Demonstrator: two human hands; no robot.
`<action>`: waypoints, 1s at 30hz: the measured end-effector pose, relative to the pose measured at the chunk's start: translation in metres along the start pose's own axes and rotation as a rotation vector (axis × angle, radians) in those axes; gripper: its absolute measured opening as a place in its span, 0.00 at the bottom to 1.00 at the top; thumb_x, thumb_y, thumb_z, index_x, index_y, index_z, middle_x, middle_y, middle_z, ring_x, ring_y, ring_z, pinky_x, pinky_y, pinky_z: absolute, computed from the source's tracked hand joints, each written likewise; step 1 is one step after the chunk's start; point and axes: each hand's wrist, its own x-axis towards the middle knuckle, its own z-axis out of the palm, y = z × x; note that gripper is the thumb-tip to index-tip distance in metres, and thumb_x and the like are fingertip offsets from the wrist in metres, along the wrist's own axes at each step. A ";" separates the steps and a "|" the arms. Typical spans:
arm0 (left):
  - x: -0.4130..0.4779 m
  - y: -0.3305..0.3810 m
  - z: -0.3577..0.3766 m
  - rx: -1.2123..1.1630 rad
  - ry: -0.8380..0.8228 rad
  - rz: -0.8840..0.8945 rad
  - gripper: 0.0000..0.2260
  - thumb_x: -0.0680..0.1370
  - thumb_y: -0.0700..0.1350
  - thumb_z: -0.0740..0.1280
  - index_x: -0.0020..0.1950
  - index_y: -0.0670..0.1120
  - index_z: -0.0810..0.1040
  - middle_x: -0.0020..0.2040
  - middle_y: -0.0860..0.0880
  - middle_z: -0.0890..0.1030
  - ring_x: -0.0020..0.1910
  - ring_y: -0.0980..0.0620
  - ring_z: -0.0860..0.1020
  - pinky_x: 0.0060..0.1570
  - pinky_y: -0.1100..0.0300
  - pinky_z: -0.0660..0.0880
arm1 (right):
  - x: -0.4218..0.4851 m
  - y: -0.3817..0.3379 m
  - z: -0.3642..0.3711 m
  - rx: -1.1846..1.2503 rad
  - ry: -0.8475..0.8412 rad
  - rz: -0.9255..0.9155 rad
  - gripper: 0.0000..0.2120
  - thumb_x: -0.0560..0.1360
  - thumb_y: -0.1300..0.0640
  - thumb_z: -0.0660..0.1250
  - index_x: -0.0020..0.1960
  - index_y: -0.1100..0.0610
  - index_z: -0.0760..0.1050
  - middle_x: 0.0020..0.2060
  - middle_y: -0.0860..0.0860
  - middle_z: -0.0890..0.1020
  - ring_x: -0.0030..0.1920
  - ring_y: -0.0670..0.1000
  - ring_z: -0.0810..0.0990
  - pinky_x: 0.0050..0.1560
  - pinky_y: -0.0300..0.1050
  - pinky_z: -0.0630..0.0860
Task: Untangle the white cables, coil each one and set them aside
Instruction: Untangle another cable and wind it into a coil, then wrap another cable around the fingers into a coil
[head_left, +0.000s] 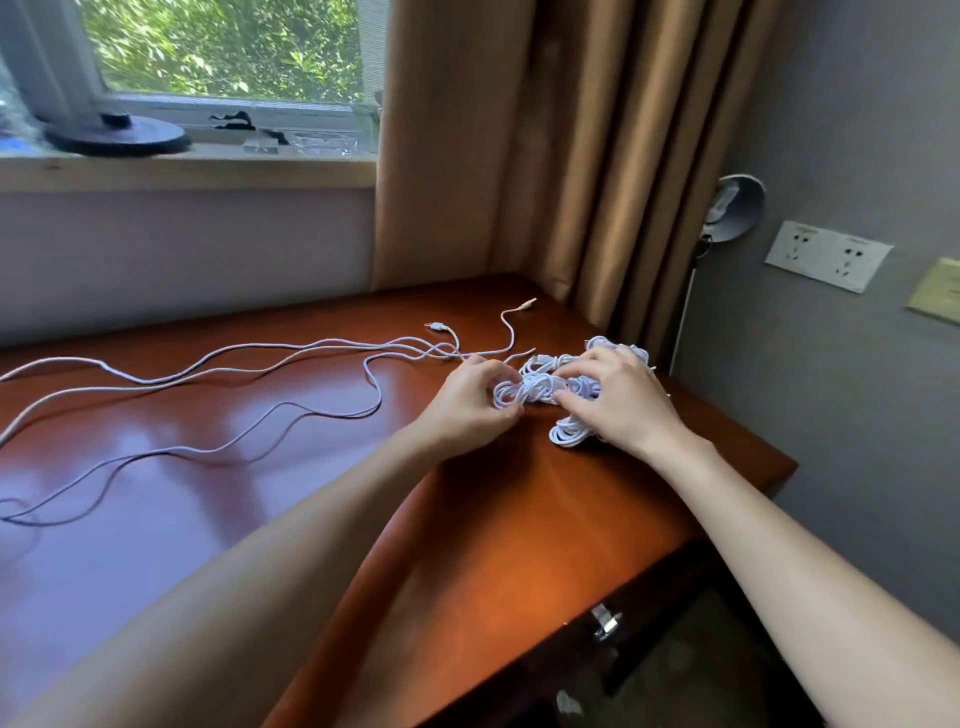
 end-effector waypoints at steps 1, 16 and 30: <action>0.001 0.000 0.003 -0.010 -0.002 0.005 0.13 0.72 0.45 0.75 0.55 0.46 0.82 0.51 0.47 0.80 0.49 0.52 0.78 0.51 0.59 0.77 | 0.000 0.003 0.000 -0.013 -0.023 0.014 0.12 0.75 0.47 0.73 0.57 0.48 0.84 0.54 0.48 0.81 0.63 0.53 0.73 0.64 0.46 0.66; 0.008 0.008 0.006 0.090 -0.051 -0.006 0.12 0.73 0.51 0.76 0.52 0.52 0.79 0.50 0.55 0.78 0.48 0.54 0.76 0.48 0.57 0.76 | -0.001 0.011 -0.001 -0.009 -0.107 0.039 0.16 0.80 0.48 0.66 0.65 0.52 0.80 0.61 0.48 0.76 0.67 0.51 0.68 0.70 0.52 0.67; -0.002 0.007 -0.034 0.237 -0.015 -0.044 0.09 0.79 0.45 0.66 0.58 0.48 0.79 0.56 0.48 0.78 0.59 0.48 0.75 0.58 0.57 0.70 | 0.014 -0.012 -0.006 -0.014 -0.088 -0.049 0.12 0.79 0.55 0.65 0.61 0.50 0.81 0.55 0.46 0.79 0.61 0.51 0.73 0.65 0.47 0.68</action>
